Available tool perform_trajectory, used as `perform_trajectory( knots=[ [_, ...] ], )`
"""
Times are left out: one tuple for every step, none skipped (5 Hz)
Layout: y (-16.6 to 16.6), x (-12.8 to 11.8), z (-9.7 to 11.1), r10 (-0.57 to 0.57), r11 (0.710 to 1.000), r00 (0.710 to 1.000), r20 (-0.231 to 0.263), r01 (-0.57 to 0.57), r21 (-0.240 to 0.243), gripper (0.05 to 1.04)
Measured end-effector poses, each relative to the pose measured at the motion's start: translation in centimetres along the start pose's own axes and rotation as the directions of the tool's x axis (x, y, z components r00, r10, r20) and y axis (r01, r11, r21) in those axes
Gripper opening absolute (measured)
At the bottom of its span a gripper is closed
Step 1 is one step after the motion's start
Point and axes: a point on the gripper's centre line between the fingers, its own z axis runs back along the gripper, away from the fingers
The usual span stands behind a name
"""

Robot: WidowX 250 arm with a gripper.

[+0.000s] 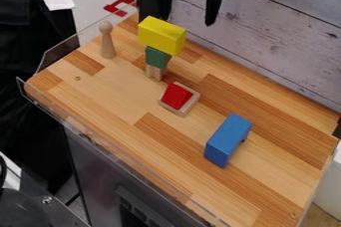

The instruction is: Remove the yellow block from the green cube to the blue block

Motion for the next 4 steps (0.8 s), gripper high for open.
perform_trajectory(
  knots=[
    [0.6, 0.2, 0.4, 0.242, 0.970, 0.970, 0.015, -0.242, 0.035, 1.001],
    [0.7, 0.4, 0.7, 0.466, 0.884, 0.885, 0.022, -0.466, 0.032, 1.001],
    [1.5, 0.6, 0.6, 0.682, 0.725, 0.730, 0.041, -0.682, 0.093, 1.001],
    [2.0, 0.6, 0.1, 0.834, 0.547, 0.551, 0.032, -0.834, 0.073, 1.001]
  ],
)
